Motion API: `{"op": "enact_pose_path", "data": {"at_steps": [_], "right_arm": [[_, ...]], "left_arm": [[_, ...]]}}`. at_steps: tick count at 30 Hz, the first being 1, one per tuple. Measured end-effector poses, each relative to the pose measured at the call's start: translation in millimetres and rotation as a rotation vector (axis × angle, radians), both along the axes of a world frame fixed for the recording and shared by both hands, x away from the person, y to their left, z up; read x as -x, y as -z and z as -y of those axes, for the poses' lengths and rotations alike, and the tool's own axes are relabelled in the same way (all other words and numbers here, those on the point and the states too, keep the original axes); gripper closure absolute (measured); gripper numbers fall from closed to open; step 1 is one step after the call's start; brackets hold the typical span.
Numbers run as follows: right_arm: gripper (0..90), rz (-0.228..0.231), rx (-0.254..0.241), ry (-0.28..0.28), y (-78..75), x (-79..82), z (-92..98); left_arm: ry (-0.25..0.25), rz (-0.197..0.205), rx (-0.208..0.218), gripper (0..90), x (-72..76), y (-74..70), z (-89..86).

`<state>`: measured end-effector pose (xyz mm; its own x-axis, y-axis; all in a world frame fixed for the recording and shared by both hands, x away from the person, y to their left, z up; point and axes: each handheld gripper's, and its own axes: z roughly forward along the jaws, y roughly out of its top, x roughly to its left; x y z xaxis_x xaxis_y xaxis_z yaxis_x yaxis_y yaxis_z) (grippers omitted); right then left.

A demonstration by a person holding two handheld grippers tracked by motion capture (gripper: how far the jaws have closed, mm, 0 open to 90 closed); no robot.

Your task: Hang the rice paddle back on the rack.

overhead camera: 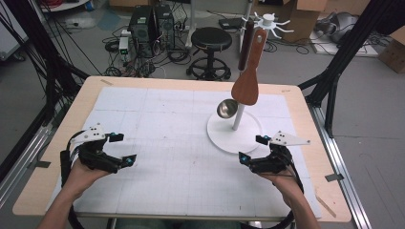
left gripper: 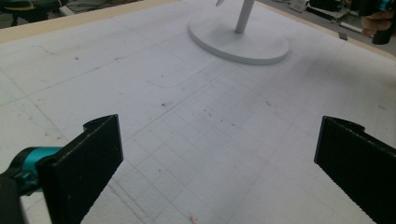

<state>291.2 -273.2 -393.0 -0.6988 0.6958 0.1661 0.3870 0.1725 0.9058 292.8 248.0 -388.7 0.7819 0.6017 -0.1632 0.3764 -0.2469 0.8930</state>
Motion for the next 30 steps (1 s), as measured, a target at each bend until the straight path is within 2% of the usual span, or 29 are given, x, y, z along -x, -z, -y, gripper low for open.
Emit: {"op": "enact_pose_path", "data": {"at_steps": [30], "right_arm": [[0.3,-0.044,0.001,0.009,24.7,18.5,12.2]], "left_arm": [[0.004,-0.022,-0.012,1.7,-0.2,7.1,0.6]]}}
